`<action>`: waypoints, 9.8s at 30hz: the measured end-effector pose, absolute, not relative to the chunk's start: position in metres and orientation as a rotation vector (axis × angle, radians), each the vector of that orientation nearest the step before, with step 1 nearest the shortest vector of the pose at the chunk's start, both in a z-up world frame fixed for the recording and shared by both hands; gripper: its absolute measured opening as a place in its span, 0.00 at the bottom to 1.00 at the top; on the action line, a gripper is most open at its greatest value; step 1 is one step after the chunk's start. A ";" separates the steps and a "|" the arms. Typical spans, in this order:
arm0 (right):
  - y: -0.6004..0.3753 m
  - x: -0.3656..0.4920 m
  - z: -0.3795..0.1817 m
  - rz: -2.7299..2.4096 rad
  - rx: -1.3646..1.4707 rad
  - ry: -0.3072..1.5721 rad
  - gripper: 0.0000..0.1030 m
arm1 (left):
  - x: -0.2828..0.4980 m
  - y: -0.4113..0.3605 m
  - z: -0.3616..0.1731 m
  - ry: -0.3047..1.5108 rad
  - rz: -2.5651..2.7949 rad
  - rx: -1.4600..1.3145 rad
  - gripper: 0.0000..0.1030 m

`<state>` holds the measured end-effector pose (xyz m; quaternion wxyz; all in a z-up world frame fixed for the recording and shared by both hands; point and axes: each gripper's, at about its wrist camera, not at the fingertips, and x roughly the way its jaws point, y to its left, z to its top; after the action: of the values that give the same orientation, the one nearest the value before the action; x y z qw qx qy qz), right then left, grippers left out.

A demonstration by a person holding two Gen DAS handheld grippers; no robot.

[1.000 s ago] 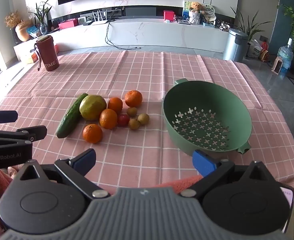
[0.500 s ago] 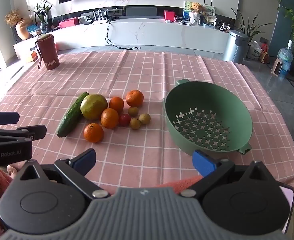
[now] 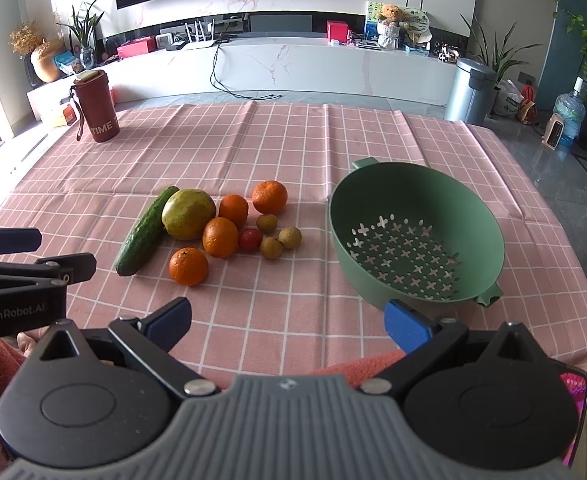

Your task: Organize fruits

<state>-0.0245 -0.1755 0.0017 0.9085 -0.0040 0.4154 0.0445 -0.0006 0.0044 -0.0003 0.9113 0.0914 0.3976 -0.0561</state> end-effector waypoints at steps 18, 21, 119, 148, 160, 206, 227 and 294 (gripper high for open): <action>-0.172 -0.024 0.001 0.101 -0.016 0.863 0.96 | 0.000 0.008 0.004 0.819 -0.113 0.173 0.73; -0.173 -0.023 0.001 0.101 -0.015 0.865 0.96 | 0.000 0.008 0.004 0.819 -0.114 0.173 0.73; -0.076 0.162 -0.087 0.194 0.242 0.944 0.60 | 0.165 0.092 -0.106 1.043 -0.358 -0.021 0.54; -0.071 0.172 -0.095 0.229 0.192 0.968 0.61 | 0.160 0.078 -0.110 0.953 -0.383 0.166 0.51; -0.065 0.168 -0.098 0.209 0.160 0.950 0.62 | 0.164 0.064 -0.124 0.995 -0.398 0.146 0.46; -0.274 0.123 0.061 0.206 0.242 0.966 0.60 | 0.155 0.038 -0.047 1.025 -0.239 0.001 0.40; -0.338 0.167 -0.013 0.213 0.037 1.113 0.60 | 0.190 -0.142 -0.022 1.102 -0.682 0.006 0.40; -0.238 0.112 0.019 0.321 -0.040 1.057 0.83 | 0.128 -0.049 0.027 0.951 -0.544 0.201 0.54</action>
<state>0.1121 -0.2385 0.0188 0.8511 -0.0189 0.5020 0.1524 0.1282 -0.0490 0.0273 0.8488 0.0952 0.4515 -0.2582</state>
